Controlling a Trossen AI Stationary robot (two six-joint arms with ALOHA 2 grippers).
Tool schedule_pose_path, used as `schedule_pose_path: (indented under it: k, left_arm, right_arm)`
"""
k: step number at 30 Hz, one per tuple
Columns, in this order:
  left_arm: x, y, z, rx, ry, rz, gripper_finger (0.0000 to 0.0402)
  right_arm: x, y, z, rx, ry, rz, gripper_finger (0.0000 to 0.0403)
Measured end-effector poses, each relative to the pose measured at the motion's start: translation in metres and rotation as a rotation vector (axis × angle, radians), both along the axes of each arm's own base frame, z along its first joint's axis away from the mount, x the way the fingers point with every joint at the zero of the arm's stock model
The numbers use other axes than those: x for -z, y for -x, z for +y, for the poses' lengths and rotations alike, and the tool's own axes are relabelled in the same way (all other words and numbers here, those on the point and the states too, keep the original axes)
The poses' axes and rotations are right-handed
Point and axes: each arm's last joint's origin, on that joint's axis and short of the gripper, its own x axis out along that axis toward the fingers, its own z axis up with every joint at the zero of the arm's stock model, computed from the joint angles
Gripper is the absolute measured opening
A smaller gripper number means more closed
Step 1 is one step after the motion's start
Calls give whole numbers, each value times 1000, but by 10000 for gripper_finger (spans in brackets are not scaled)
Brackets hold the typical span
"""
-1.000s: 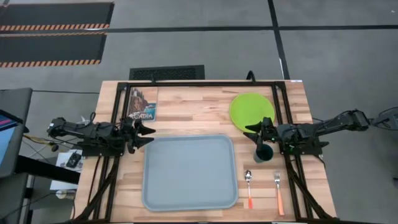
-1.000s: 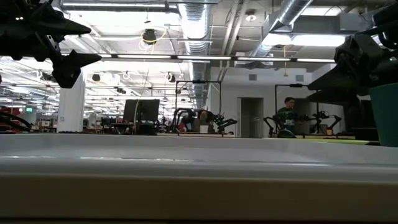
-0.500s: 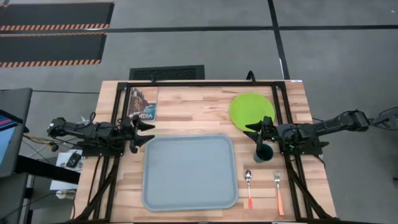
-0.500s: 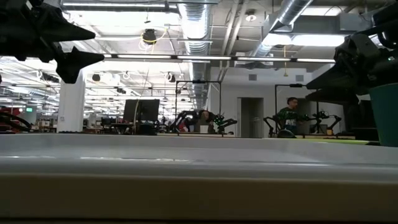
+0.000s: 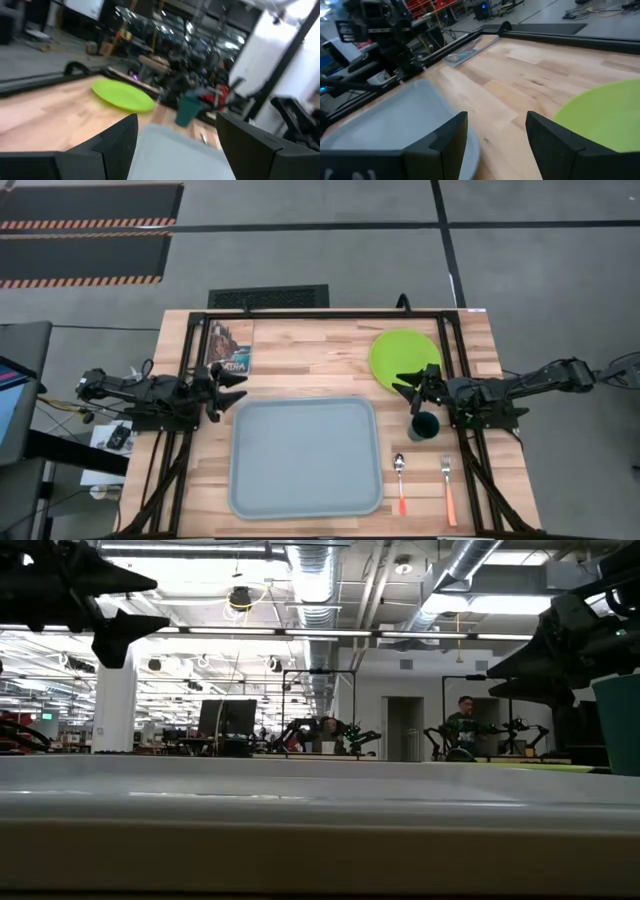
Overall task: Pick and place plate/cup/fork/spoon on tray
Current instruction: Put the dark green cup on the gray serving tray
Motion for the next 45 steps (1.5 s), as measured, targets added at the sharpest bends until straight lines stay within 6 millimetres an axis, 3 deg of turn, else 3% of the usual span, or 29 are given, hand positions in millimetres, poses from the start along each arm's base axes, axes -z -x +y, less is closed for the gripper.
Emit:
schedule_pose_path:
  k: [7, 11, 19, 25, 29, 33, 38, 42, 45]
  left_arm:
    - [-5, 1, 3, -84, 22, -52, 257]
    - [-10, 2, 3, -79, 34, -106, 257]
    - [-24, 5, 3, -46, 162, -203, 257]
    - [-61, 12, 3, 19, 165, -255, 257]
    - [-94, 9, 2, 22, 134, -231, 257]
    - [-118, -6, -1, 0, 92, -64, 257]
    - [-132, -29, -6, -20, -51, 165, 257]
    - [-145, -46, -8, -51, -122, 198, 257]
    - [-152, -54, -10, -59, -146, 213, 257]
  right_arm:
    - [0, 1, -1, 52, -7, -4, 228]
    - [-12, -1, -1, 49, -8, -68, 228]
    - [-103, -2, 1, -57, 80, -268, 228]
    - [-194, 19, 5, -236, 35, -313, 228]
    - [-226, 26, 9, -333, -158, -181, 228]
    - [-228, 24, 15, -322, -490, 73, 227]
    - [-207, -1, 42, -401, -897, 383, 216]
    - [-194, -18, 75, -503, -1053, 619, 198]
    - [-183, -26, 99, -485, -1123, 761, 184]
